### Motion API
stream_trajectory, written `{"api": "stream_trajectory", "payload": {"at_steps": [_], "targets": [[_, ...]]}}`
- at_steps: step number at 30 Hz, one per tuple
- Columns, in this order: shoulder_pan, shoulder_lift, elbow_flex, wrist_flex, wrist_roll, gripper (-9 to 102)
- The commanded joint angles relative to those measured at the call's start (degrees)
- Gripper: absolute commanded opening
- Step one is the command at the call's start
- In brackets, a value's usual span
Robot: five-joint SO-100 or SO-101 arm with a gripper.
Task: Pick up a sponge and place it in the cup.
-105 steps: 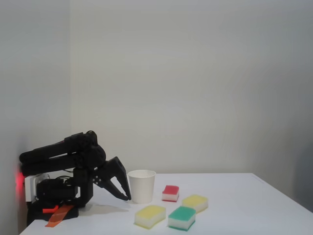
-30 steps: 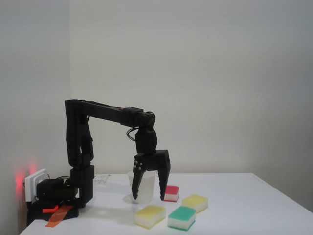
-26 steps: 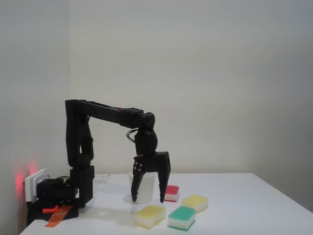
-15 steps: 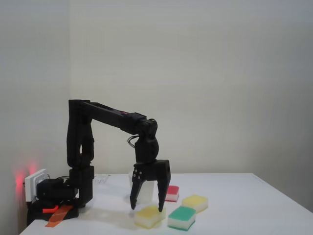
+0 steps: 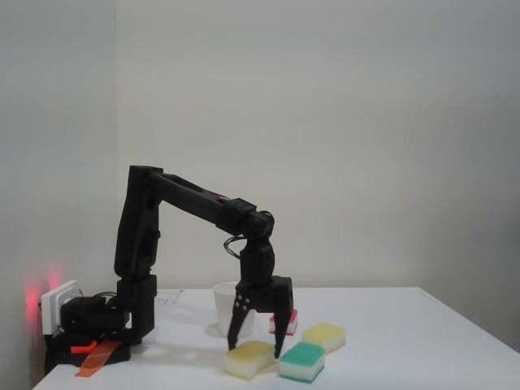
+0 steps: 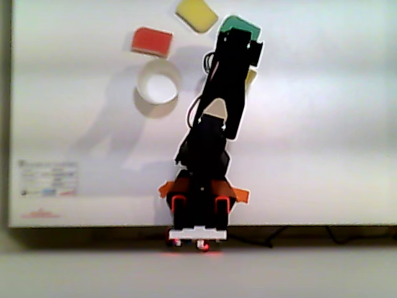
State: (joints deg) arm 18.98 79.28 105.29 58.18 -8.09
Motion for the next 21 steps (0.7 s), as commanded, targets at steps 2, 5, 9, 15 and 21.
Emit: {"api": "stream_trajectory", "payload": {"at_steps": [2, 5, 9, 15, 21], "targets": [[0.6, -0.4, -3.3, -1.0, -0.3, 29], [0.8, -2.1, -4.0, -2.1, -1.1, 24], [0.8, -2.8, -4.2, -3.1, -1.5, 6], [-0.5, -1.1, -4.5, -0.6, 1.8, 0], [-0.1, 1.7, -14.0, 13.4, 0.5, 0]]}}
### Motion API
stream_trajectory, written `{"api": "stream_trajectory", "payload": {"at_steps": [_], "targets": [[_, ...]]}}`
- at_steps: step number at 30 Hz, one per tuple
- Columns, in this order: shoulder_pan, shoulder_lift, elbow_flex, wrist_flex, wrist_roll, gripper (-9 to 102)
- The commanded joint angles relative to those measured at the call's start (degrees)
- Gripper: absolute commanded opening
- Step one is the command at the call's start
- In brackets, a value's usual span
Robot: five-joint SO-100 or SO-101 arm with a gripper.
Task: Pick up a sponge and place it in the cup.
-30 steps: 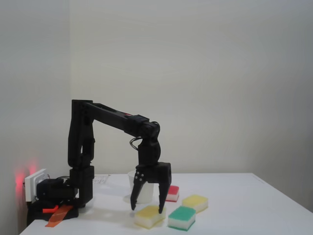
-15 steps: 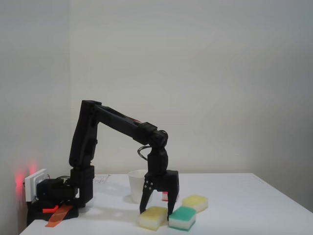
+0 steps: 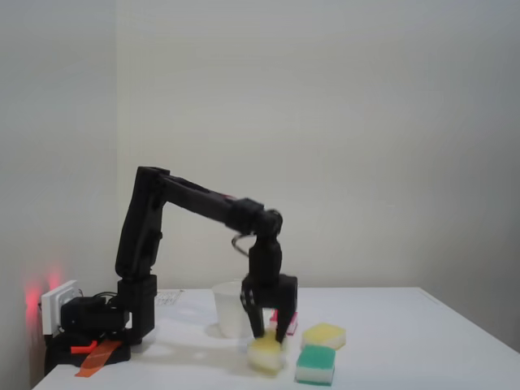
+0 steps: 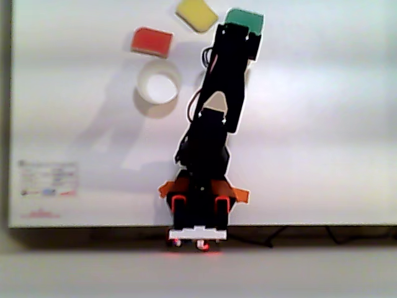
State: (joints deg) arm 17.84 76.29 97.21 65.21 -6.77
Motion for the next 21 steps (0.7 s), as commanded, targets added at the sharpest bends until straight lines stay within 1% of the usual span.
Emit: {"api": "stream_trajectory", "payload": {"at_steps": [1, 8, 13, 17, 21], "targets": [[1.1, 4.7, -8.4, 9.7, -1.1, 0], [1.4, 6.1, -24.5, 28.6, -0.7, 0], [0.1, 7.7, -32.1, 38.4, -0.1, 0], [-3.1, 11.0, -30.1, 39.5, 1.1, 0], [-7.6, 16.3, -22.5, 35.9, 3.6, 0]]}}
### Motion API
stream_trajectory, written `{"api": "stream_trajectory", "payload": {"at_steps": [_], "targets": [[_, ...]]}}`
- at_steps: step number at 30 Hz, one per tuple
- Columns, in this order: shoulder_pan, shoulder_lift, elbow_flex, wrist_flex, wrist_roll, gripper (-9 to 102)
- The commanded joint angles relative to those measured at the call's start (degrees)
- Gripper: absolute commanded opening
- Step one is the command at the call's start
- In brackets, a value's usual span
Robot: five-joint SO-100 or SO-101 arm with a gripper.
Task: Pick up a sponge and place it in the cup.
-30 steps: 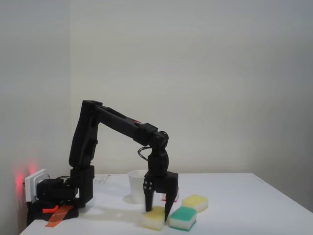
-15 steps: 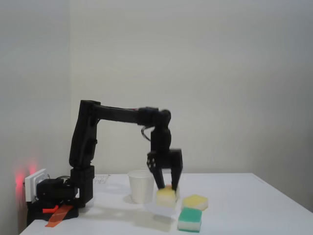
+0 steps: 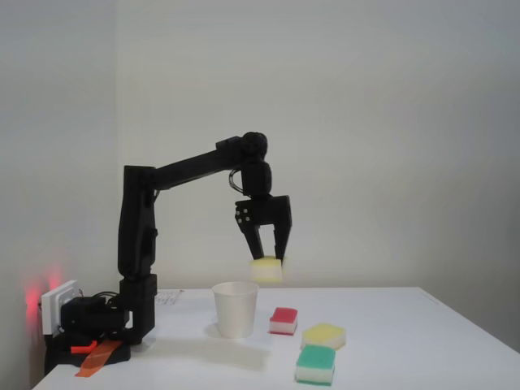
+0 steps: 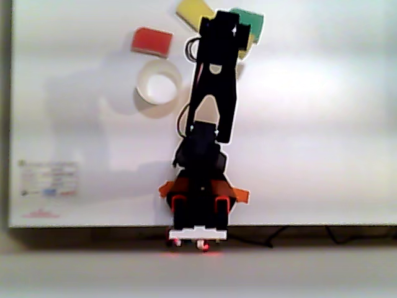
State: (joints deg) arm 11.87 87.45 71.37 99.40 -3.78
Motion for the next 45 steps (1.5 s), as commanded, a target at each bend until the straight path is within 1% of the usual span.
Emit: {"api": "stream_trajectory", "payload": {"at_steps": [1, 6, 9, 16, 23, 32, 38, 45], "targets": [[-3.1, 6.6, 5.4, 0.9, 1.5, 0], [-9.0, 13.7, 15.6, -4.3, 4.4, 0], [-12.0, 16.4, 19.2, -5.4, 6.0, 0], [-17.8, 18.5, 20.6, -5.3, 8.2, 0], [-21.8, 18.1, 22.4, -8.3, 8.7, 0], [-23.7, 18.1, 26.4, -12.7, 8.8, 0], [-24.6, 18.3, 28.5, -13.6, 8.7, 0], [-25.0, 22.2, 33.1, -14.3, 8.5, 0]]}}
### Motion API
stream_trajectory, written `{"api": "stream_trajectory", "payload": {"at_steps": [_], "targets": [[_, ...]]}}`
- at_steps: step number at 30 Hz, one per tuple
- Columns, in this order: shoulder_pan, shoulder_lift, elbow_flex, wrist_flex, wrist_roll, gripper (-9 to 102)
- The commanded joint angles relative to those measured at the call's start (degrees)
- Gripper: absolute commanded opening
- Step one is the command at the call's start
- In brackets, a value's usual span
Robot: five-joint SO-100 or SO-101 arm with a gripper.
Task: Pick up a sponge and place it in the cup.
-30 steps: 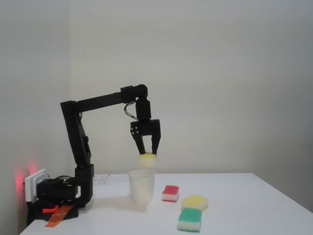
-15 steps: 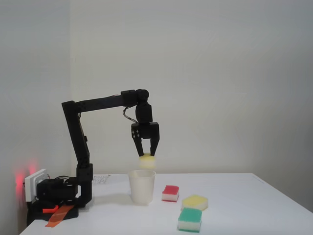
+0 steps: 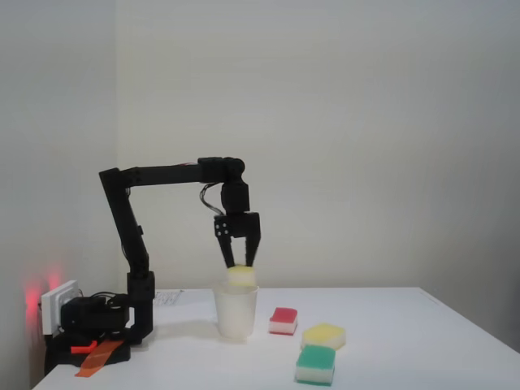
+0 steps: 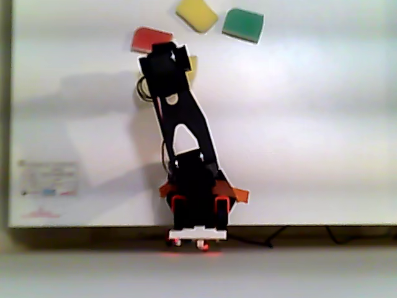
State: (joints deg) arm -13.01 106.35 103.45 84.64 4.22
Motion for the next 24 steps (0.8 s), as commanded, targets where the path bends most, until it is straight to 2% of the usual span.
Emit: {"api": "stream_trajectory", "payload": {"at_steps": [1, 13, 19, 24], "targets": [[-0.4, 4.0, 1.7, 0.4, 0.5, 0], [-1.1, 5.3, 2.9, -0.4, 1.1, 3], [-1.2, 4.7, 3.3, -2.3, 1.4, 15], [-1.4, 4.2, 3.0, -2.3, 1.5, 31]]}}
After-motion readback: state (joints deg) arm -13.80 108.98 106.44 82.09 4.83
